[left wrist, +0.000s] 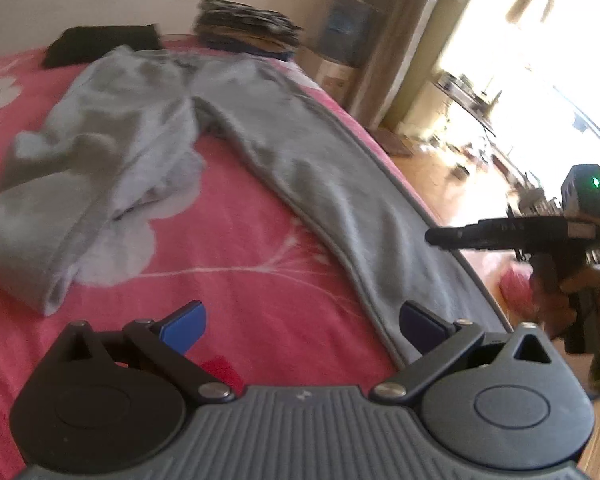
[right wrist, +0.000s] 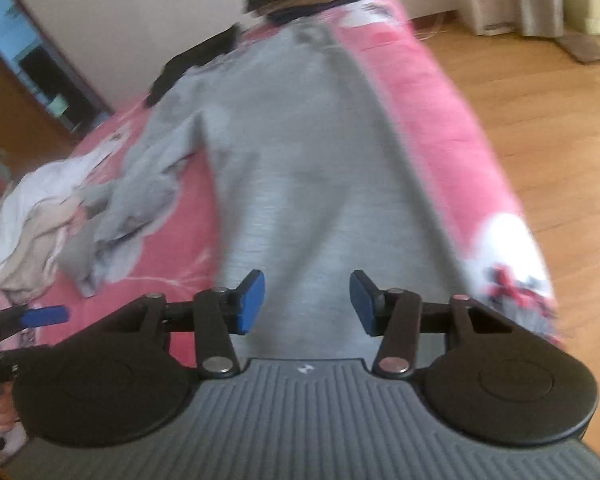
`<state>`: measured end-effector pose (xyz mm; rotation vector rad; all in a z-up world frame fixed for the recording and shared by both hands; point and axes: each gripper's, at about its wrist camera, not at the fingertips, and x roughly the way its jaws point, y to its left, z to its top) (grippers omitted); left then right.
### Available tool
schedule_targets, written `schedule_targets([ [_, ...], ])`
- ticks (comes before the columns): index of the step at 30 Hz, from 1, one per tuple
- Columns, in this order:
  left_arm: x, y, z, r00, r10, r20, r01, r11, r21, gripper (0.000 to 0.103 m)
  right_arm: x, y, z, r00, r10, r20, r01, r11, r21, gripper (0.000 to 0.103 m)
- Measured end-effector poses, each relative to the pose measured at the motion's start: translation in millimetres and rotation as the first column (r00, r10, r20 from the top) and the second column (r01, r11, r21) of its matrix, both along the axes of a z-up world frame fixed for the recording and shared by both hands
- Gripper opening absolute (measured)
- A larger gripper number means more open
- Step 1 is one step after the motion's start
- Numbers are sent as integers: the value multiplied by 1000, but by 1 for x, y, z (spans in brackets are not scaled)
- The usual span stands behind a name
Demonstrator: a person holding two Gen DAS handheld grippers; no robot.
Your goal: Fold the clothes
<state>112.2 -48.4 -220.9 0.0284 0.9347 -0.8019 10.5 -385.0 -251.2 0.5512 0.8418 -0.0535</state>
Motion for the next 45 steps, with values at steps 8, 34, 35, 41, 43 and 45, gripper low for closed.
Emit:
schedule_targets([
  [8,9,52,-16,950,270,157,-277,961,22,103,85,66,11,971,230,-66,-221,968,120,58],
  [34,90,158,-67,742,666,-82,-669,725,-166,66,212,192,56,887,435,-156,-435,900,41,68],
  [35,92,158,-67,745,662,-83,-665,728,-167,63,211,192,57,896,421,-145,-419,907,44,68],
  [41,94,160,-64,765,639,-81,-642,745,-179,33,208,195,54,938,333,-94,-328,943,65,68],
  [43,92,162,-61,769,634,-82,-636,747,-191,26,210,202,58,938,335,-94,-331,942,56,68],
  [45,89,163,-58,773,630,-77,-630,749,-202,22,212,210,66,934,349,-81,-347,937,38,68],
])
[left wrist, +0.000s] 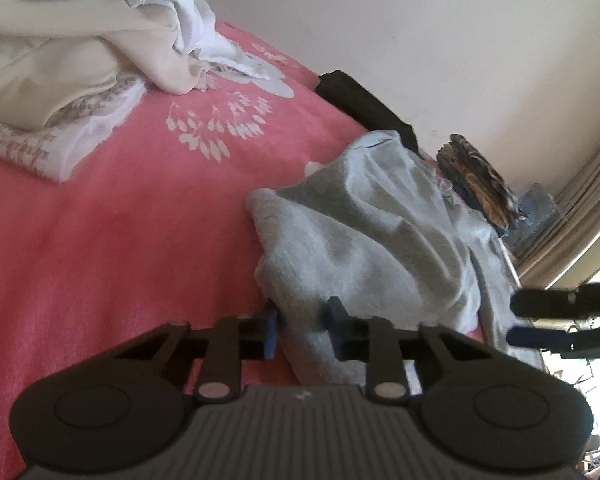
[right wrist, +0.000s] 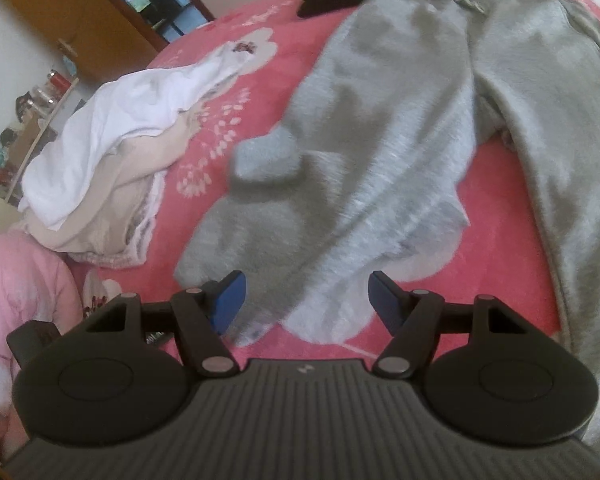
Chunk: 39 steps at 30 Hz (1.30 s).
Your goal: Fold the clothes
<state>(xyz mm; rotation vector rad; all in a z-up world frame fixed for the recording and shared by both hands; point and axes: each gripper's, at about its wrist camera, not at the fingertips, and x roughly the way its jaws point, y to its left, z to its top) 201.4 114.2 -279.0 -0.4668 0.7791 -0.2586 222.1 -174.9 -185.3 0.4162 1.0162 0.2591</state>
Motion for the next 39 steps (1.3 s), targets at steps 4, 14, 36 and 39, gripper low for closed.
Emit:
schedule_targets([
  [4,-1,1,-2,1000,0,-6,0,1000,-8,20,2,18,20,997,42,71,-38,997,-64,68],
  [14,-10,14,-4,997,52,-56,-52,999,15,49,-22,76,34,923,330,198,-229,884,-408,67],
  [36,-14,31,-5,990,128,-58,-119,984,130,99,-30,137,1,738,642,207,-391,658,-643,66],
  [39,-14,33,-6,987,145,-65,-137,983,123,100,-31,144,-7,712,674,197,-428,639,-639,67],
])
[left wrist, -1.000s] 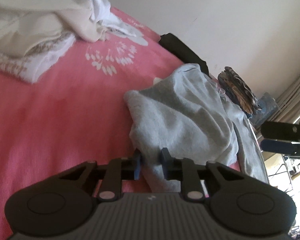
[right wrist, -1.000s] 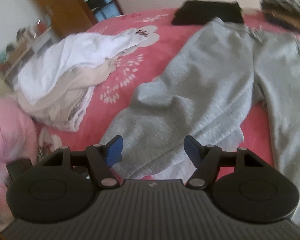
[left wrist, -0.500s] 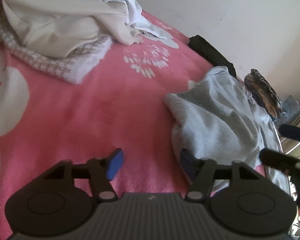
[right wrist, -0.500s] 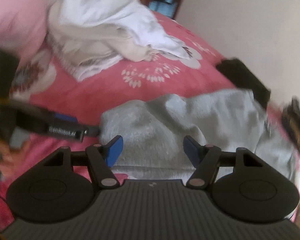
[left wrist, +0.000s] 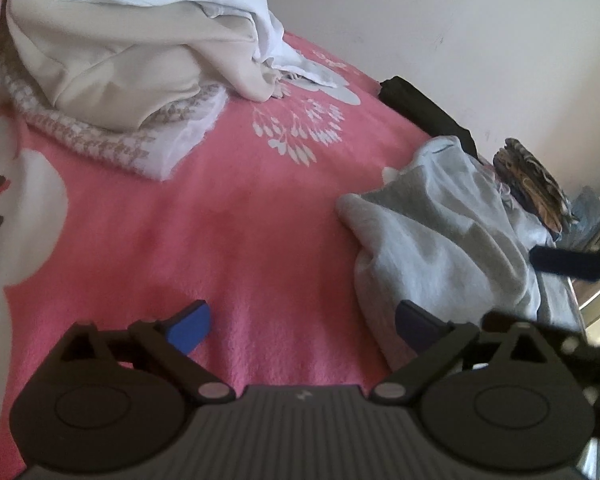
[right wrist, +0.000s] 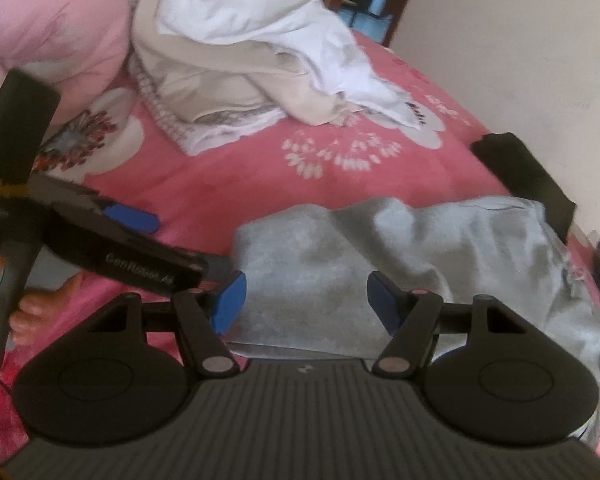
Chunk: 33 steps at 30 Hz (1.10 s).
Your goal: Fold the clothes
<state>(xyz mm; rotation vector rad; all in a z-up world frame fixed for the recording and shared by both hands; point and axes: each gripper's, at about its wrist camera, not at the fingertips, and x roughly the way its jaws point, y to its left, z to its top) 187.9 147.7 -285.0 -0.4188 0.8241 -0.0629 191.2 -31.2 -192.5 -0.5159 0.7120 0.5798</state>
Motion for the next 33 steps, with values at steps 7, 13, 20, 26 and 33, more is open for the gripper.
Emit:
schedule_targets([
  [7,4,10,0,999,40,-8,-40,999,-6,101,3,8,-13,997,66,-33,-65,997,36,67],
  [13,9,20,-1,998,63,-30,-64,997,-32,101,3,20,-28,991,127,-47,-126,992,18,68],
  [20,12,15,-2,998,57,-34,-57,998,8,103,6,41,-54,984,172,-49,-173,985,-21,69],
  [26,13,12,-2,998,53,-31,-52,998,29,103,13,48,-69,990,133,-50,-136,989,-64,59],
  [33,14,10,-3,997,67,-23,-67,997,38,103,30,18,-59,995,16,-94,-11,998,55,11],
])
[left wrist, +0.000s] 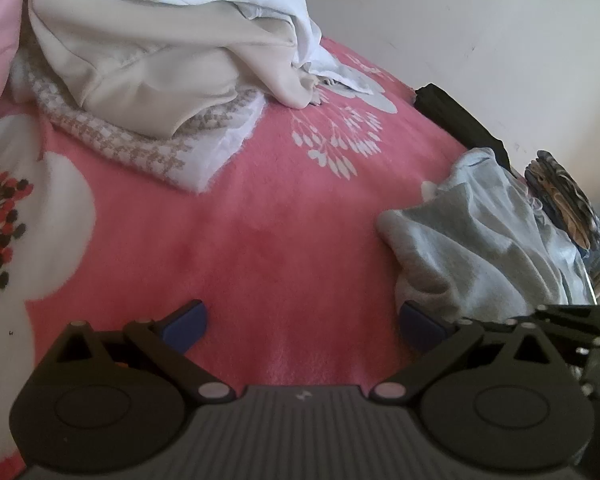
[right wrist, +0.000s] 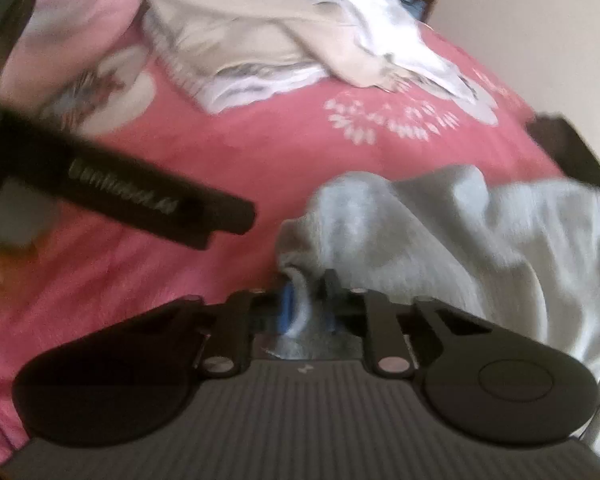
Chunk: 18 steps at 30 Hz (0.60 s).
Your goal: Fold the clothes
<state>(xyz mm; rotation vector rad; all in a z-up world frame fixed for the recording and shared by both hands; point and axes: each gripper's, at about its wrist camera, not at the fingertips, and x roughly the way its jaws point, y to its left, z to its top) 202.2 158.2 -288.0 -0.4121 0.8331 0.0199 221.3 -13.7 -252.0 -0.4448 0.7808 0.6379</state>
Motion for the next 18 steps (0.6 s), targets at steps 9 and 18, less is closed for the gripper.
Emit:
schedule_targets([
  [9,1,0,0,1000,-14,3,14,1000,-10,103,26,-111,41,936,-242,-255,335,832,442,5],
  [18,1,-16,1,997,-71,26,71,997,-8,103,42,-217,16,764,-481,-429,644,545,536,5],
])
